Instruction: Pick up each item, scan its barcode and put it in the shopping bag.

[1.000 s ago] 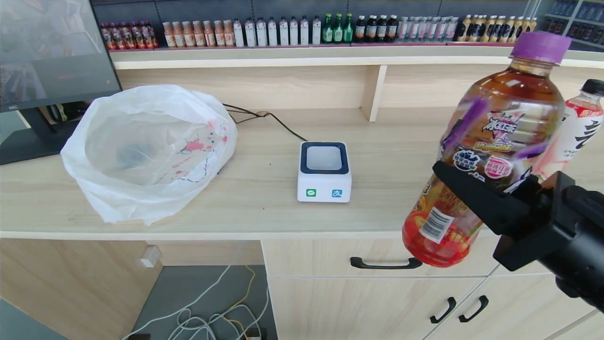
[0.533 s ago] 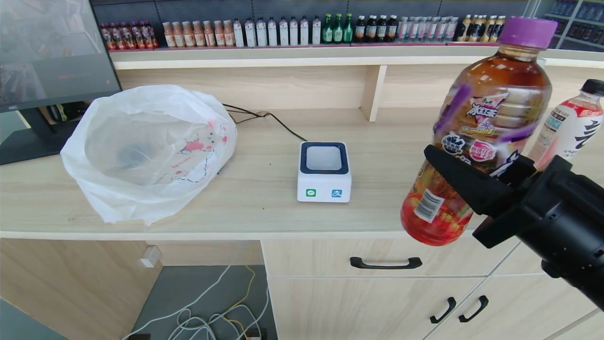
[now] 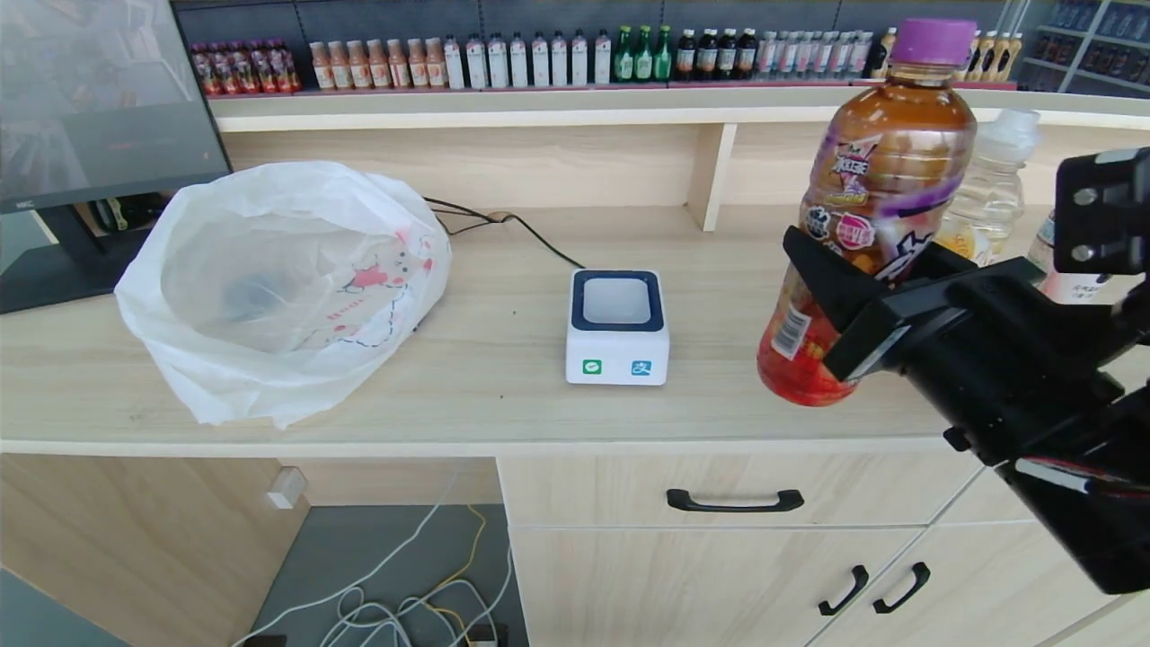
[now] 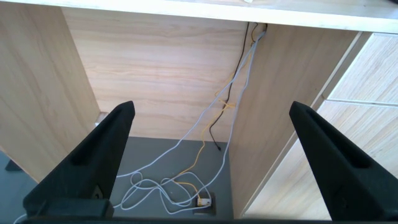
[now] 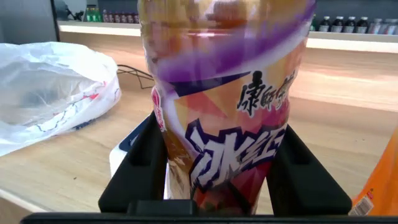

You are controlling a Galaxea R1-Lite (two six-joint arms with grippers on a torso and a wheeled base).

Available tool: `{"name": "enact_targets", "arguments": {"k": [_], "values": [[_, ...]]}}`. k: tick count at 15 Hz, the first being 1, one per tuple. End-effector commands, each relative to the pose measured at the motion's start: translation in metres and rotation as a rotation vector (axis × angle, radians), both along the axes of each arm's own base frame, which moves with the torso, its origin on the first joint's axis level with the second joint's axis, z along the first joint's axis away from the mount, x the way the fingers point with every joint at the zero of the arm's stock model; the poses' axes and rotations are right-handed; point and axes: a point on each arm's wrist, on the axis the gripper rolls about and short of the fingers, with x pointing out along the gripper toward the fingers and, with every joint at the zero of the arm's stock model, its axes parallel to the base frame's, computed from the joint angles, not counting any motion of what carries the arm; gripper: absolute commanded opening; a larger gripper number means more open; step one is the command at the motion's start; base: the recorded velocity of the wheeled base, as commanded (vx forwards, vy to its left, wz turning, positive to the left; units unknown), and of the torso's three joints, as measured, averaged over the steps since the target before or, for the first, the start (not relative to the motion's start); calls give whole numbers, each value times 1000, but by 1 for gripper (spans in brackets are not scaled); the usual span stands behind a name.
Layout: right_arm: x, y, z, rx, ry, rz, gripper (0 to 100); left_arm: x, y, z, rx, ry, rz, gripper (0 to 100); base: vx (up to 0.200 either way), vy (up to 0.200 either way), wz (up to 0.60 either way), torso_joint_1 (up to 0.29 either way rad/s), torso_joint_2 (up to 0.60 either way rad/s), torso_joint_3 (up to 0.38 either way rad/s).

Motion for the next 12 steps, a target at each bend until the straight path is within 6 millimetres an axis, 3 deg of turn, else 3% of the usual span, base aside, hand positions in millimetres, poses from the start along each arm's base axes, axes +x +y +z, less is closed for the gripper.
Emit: {"name": "enact_targets", "arguments": {"k": [1, 3, 7, 12], "values": [[13, 12, 1, -15, -8, -31, 0, 0, 0, 0, 0, 0, -1, 100, 0, 0, 0, 0, 0, 0], [21, 18, 6, 2, -25, -66, 0, 0, 0, 0, 0, 0, -1, 100, 0, 0, 0, 0, 0, 0], [31, 28, -2, 65, -93, -81, 0, 0, 0, 0, 0, 0, -1, 100, 0, 0, 0, 0, 0, 0], [33, 30, -5, 63, -81, -77, 0, 0, 0, 0, 0, 0, -1, 100, 0, 0, 0, 0, 0, 0]]}}
